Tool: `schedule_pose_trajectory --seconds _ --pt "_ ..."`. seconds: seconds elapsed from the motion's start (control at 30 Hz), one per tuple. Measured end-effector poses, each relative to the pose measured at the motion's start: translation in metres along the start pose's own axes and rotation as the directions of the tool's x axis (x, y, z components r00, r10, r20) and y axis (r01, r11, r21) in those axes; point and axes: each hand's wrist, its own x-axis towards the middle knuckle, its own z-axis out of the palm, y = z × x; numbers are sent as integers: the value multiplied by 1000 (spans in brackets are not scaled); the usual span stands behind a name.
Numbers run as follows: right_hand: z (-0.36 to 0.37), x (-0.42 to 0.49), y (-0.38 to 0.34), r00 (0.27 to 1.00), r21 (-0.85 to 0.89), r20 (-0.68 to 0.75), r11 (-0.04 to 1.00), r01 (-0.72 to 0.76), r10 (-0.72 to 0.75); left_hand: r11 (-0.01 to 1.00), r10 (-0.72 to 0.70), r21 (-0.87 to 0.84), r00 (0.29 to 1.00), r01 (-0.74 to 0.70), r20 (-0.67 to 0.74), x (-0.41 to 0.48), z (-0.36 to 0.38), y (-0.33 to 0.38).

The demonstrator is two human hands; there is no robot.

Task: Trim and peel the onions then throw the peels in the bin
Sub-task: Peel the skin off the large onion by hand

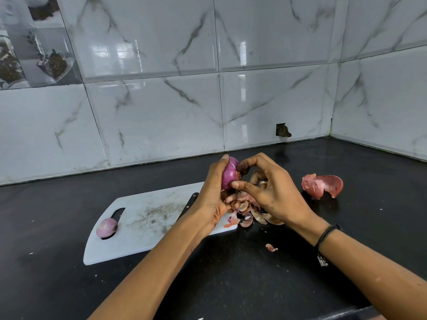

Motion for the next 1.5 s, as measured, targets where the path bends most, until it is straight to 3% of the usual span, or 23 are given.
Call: schedule_pose_trajectory --seconds 0.17,0.33,0.63,0.77,1.17,1.33,1.5 --pt "-2 -3 1 997 -57 45 996 72 -70 999 -34 -6 999 34 13 -1 0 0" --pt "-2 0 -1 998 -8 -65 1000 13 -14 995 -28 -99 1000 29 12 1 -2 2" --pt "-1 -2 -3 975 -141 -138 978 152 -172 988 -31 -152 999 32 8 1 -2 0" --pt "0 -3 -3 969 -97 -151 978 185 -198 991 -29 -132 1000 30 7 2 -2 0" --pt "-6 -1 1 991 160 -134 986 41 -19 999 -25 -28 1000 25 4 -2 1 0" --pt "-4 -1 0 997 112 -72 993 -22 31 998 -35 -44 999 35 6 -2 1 0" --pt "-4 0 -4 992 66 -119 997 -31 39 999 -3 -54 1000 3 -3 -1 1 1"
